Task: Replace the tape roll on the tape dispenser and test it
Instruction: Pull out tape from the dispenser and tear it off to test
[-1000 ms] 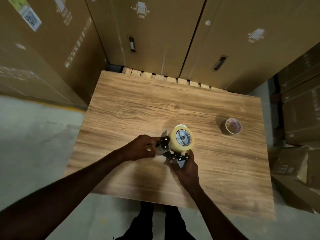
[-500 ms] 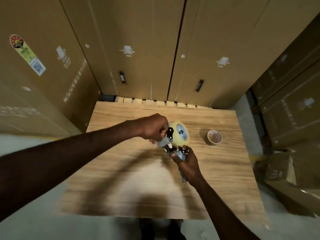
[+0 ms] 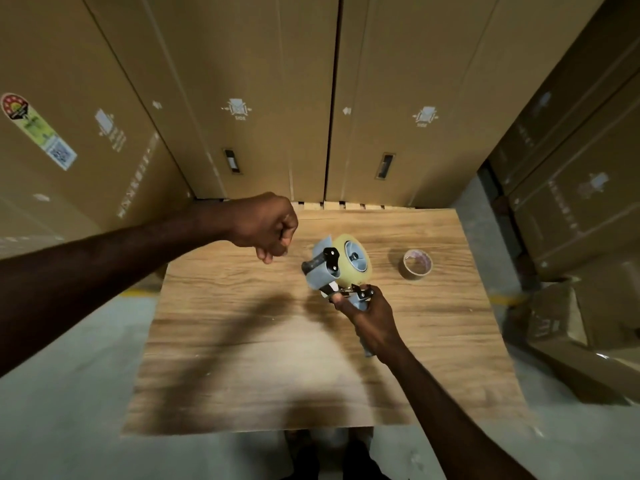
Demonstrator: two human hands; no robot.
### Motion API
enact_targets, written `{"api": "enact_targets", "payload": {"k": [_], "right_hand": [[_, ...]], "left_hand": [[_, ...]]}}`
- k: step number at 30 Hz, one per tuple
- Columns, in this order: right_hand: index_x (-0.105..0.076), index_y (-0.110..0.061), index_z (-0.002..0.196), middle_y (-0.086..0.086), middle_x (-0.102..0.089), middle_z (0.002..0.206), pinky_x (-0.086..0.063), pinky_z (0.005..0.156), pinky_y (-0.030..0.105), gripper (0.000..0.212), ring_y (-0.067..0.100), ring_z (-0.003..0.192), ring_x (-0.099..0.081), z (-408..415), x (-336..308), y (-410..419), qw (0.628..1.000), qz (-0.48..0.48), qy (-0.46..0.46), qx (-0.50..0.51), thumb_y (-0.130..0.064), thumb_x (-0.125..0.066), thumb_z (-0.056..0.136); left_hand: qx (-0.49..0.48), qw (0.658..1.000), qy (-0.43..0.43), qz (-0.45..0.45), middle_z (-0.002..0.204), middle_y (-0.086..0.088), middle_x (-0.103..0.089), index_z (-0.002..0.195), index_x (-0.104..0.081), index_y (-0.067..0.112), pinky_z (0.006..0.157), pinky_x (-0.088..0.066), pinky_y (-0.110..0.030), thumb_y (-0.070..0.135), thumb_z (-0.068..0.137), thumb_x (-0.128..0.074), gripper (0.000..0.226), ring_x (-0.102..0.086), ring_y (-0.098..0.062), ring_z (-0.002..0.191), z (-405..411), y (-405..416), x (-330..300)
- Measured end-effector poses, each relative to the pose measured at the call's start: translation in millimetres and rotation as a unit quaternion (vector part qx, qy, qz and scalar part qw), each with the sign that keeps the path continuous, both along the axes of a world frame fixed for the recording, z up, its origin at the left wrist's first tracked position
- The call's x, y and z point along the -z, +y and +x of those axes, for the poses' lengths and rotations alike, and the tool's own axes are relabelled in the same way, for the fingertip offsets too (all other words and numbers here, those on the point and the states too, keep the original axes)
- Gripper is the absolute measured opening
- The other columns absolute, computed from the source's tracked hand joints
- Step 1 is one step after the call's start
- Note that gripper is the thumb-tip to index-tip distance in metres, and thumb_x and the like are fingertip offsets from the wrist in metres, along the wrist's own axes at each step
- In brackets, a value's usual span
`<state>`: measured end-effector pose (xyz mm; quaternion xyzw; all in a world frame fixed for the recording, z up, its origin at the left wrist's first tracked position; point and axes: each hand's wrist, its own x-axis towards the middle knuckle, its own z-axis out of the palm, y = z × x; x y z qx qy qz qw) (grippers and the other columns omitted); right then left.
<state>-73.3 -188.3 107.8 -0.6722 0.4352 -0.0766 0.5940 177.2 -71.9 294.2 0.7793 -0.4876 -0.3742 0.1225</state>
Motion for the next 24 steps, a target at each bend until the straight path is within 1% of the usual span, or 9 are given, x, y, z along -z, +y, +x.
{"api": "enact_targets", "payload": {"k": [2, 4, 11, 14, 16, 18, 20, 22, 24], "right_hand": [[-0.073, -0.021, 0.103, -0.013, -0.073, 0.068, -0.045, 0.049, 0.022, 0.057, 0.0, 0.05, -0.059, -0.7, -8.2, 4.6, 1.0, 0.012, -0.007, 0.002, -0.069, -0.084, 0.074], [-0.078, -0.017, 0.096, -0.017, -0.064, 0.05, -0.04, 0.045, 0.019, 0.047, -0.001, 0.041, -0.053, -2.7, -11.3, 7.1, 1.0, 0.029, -0.011, 0.007, -0.061, -0.083, 0.082], [-0.082, -0.022, 0.068, -0.007, -0.056, 0.043, -0.039, 0.044, 0.026, 0.043, 0.015, 0.038, -0.046, -5.6, -14.9, 14.9, 0.999, 0.03, 0.008, 0.033, -0.064, -0.085, 0.077], [-0.077, -0.013, 0.071, 0.0, -0.052, 0.047, -0.038, 0.042, 0.027, 0.052, 0.017, 0.039, -0.045, -8.7, -9.9, 12.4, 0.998, 0.041, 0.022, 0.051, -0.063, -0.089, 0.071], [-0.066, -0.014, 0.069, 0.001, -0.048, 0.05, -0.035, 0.04, 0.025, 0.044, 0.017, 0.039, -0.04, -14.8, -6.3, 9.5, 0.996, 0.068, 0.011, 0.065, -0.048, -0.093, 0.074], [-0.066, -0.015, 0.076, 0.004, -0.049, 0.055, -0.033, 0.041, 0.023, 0.032, 0.016, 0.043, -0.039, -21.6, -2.7, 5.7, 0.992, 0.097, -0.018, 0.08, -0.03, -0.093, 0.08], [-0.068, -0.004, 0.09, 0.011, -0.052, 0.063, -0.033, 0.043, 0.023, 0.029, 0.017, 0.046, -0.041, -28.6, 0.1, 1.6, 0.983, 0.14, -0.045, 0.106, -0.019, -0.091, 0.082], [-0.065, 0.0, 0.101, 0.016, -0.057, 0.068, -0.035, 0.046, 0.024, 0.037, 0.017, 0.048, -0.043, -35.3, 2.5, -3.2, 0.976, 0.162, -0.067, 0.132, -0.015, -0.092, 0.081], [-0.067, -0.003, 0.104, 0.017, -0.06, 0.068, -0.04, 0.046, 0.027, 0.039, 0.02, 0.051, -0.047, -41.4, -0.7, -10.7, 0.975, 0.147, -0.082, 0.142, -0.012, -0.094, 0.078]], "left_hand": [[-0.003, 1.0, 0.016, -0.003, 0.078, -0.025, -0.073, 0.079, -0.063, -0.007, 0.055, -0.062, -0.03, -0.006, 0.084, -0.071, 0.01, -0.076, -0.031, 0.065, -4.5, 3.1, 2.3], [-0.003, 1.0, 0.025, -0.012, 0.077, -0.024, -0.073, 0.079, -0.064, -0.007, 0.055, -0.062, -0.031, -0.005, 0.083, -0.073, 0.01, -0.076, -0.03, 0.064, -8.8, 4.1, 5.5], [0.026, 0.999, 0.01, -0.025, 0.068, -0.019, -0.073, 0.075, -0.067, -0.001, 0.057, -0.062, -0.033, -0.005, 0.082, -0.073, 0.01, -0.075, -0.024, 0.06, -16.0, 2.4, 6.0], [0.071, 0.994, -0.069, -0.047, 0.062, -0.005, -0.073, 0.074, -0.066, 0.012, 0.057, -0.058, -0.029, 0.003, 0.081, -0.072, 0.012, -0.071, -0.014, 0.057, -15.9, 4.8, 7.4], [0.114, 0.977, -0.161, -0.075, 0.059, 0.002, -0.068, 0.085, -0.062, 0.019, 0.054, -0.049, -0.025, 0.018, 0.086, -0.071, 0.009, -0.064, -0.008, 0.053, -18.4, 8.6, 12.4], [0.143, 0.957, -0.23, -0.106, 0.055, 0.007, -0.057, 0.097, -0.055, 0.022, 0.054, -0.047, -0.028, 0.03, 0.094, -0.063, 0.011, -0.056, -0.014, 0.051, -22.4, 15.3, 21.9], [0.177, 0.927, -0.297, -0.147, 0.057, 0.004, -0.05, 0.104, -0.048, 0.024, 0.051, -0.049, -0.033, 0.035, 0.1, -0.052, 0.013, -0.051, -0.023, 0.051, -28.5, 22.9, 33.7], [0.215, 0.898, -0.336, -0.188, 0.058, -0.002, -0.052, 0.108, -0.042, 0.023, 0.046, -0.05, -0.036, 0.035, 0.103, -0.045, 0.013, -0.048, -0.026, 0.047, -34.8, 29.1, 46.5], [0.209, 0.892, -0.339, -0.212, 0.063, -0.004, -0.058, 0.118, -0.041, 0.024, 0.047, -0.052, -0.038, 0.033, 0.103, -0.045, 0.017, -0.052, -0.028, 0.048, -40.1, 31.6, 57.7]]}}
